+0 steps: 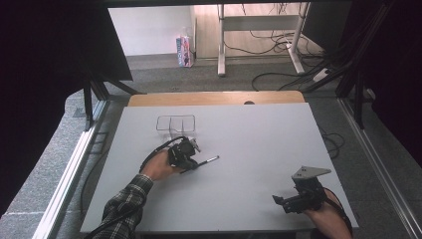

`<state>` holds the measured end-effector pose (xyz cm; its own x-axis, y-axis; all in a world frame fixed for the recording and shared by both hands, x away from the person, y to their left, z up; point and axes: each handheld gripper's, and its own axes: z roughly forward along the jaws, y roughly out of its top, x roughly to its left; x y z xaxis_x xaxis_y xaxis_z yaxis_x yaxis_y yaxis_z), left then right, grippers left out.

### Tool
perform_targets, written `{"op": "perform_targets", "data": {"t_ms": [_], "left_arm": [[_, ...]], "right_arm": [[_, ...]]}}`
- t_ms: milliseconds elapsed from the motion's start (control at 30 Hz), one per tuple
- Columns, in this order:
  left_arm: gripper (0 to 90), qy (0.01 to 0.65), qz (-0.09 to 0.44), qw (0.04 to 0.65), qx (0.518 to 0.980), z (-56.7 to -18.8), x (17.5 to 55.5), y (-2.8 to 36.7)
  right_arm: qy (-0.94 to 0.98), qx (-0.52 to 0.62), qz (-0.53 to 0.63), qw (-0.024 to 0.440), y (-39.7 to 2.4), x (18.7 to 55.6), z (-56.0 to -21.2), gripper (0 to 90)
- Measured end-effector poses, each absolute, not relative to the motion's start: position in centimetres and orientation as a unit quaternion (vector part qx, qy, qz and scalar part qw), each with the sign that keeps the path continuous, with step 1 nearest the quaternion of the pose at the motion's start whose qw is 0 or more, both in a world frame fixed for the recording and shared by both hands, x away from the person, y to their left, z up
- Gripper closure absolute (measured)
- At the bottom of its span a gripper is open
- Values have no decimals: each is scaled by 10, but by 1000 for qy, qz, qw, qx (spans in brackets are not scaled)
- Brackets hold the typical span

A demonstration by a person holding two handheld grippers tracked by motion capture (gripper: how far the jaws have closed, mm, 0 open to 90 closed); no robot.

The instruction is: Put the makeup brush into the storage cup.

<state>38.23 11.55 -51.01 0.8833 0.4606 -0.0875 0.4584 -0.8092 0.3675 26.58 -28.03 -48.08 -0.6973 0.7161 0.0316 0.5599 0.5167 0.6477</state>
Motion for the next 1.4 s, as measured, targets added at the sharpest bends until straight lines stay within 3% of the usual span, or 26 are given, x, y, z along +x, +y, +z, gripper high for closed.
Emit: {"op": "perform_targets", "data": {"t_ms": [400, 1400], "left_arm": [[844, 289, 11, 300, 909, -494, 365, 124], [844, 355, 8, 451, 819, -481, 315, 167]], "right_arm": [[863, 368, 327, 118, -280, 266, -481, 12], [845, 373, 363, 124, -279, 264, -476, 7]]}}
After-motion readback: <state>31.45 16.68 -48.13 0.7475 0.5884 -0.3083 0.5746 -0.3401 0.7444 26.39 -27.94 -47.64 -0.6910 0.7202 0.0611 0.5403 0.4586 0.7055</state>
